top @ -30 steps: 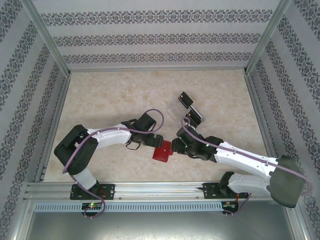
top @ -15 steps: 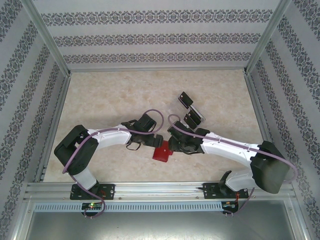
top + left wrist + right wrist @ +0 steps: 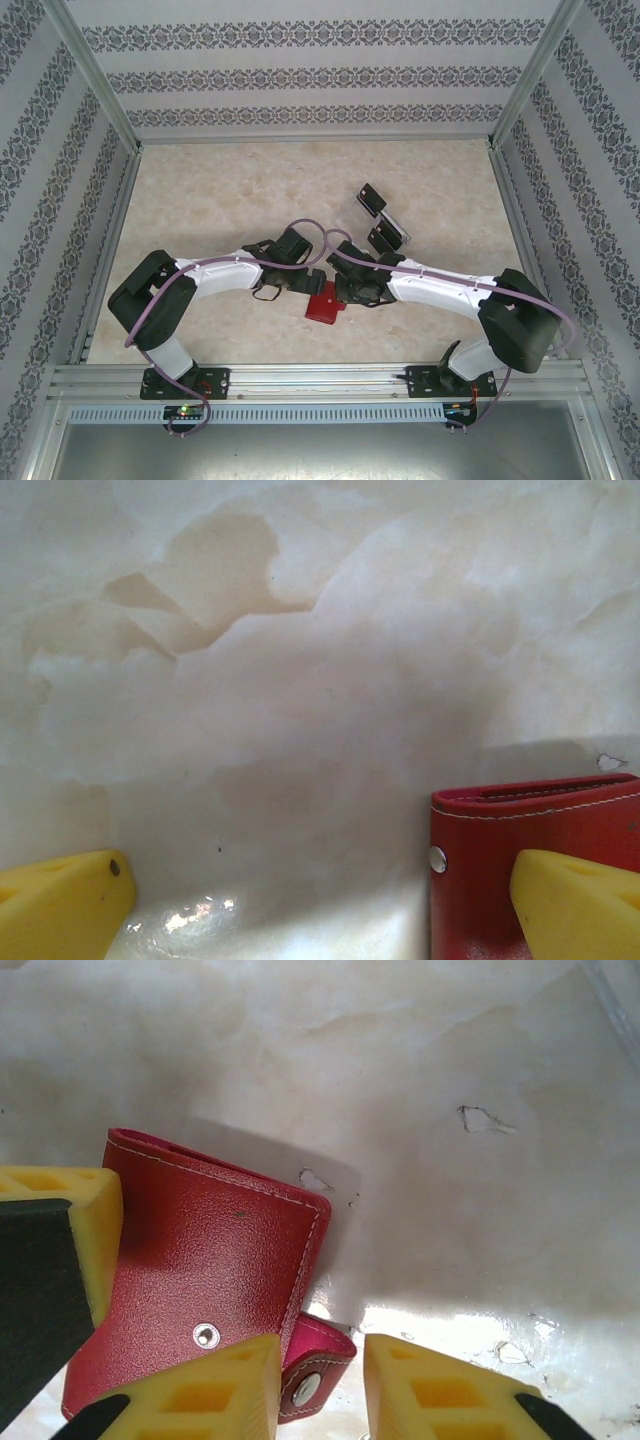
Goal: Put the credit cards into the card holder
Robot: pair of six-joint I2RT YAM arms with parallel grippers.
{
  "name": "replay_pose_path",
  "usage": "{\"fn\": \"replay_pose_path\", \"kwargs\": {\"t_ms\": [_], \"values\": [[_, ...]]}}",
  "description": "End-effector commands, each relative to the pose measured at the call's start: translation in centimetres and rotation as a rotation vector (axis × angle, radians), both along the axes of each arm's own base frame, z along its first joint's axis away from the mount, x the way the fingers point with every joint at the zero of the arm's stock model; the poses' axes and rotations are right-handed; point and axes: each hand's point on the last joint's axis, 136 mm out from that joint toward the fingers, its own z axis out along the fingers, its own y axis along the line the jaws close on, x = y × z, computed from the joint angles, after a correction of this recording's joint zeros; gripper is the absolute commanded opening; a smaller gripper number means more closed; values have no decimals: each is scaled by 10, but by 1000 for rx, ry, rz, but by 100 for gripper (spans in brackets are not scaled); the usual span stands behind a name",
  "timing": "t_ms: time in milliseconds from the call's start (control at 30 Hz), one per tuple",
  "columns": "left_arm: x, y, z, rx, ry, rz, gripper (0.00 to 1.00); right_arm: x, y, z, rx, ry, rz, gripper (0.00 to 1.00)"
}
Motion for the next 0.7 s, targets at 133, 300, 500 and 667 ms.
{"fn": "replay_pose_path", "kwargs": {"t_ms": [133,300,500,667], "values": [[-11,15,-31,68,49,16,100,1,10,5,19,-7,30,29],[-11,14,-30,67,46,15,100,1,16,11,31,-15,42,35],[-11,14,-30,66,48,15,100,1,21,19,34,-30,52,39],[-10,14,-29,65,46,12,100,-1,16,8,-11,0,56,38]]}}
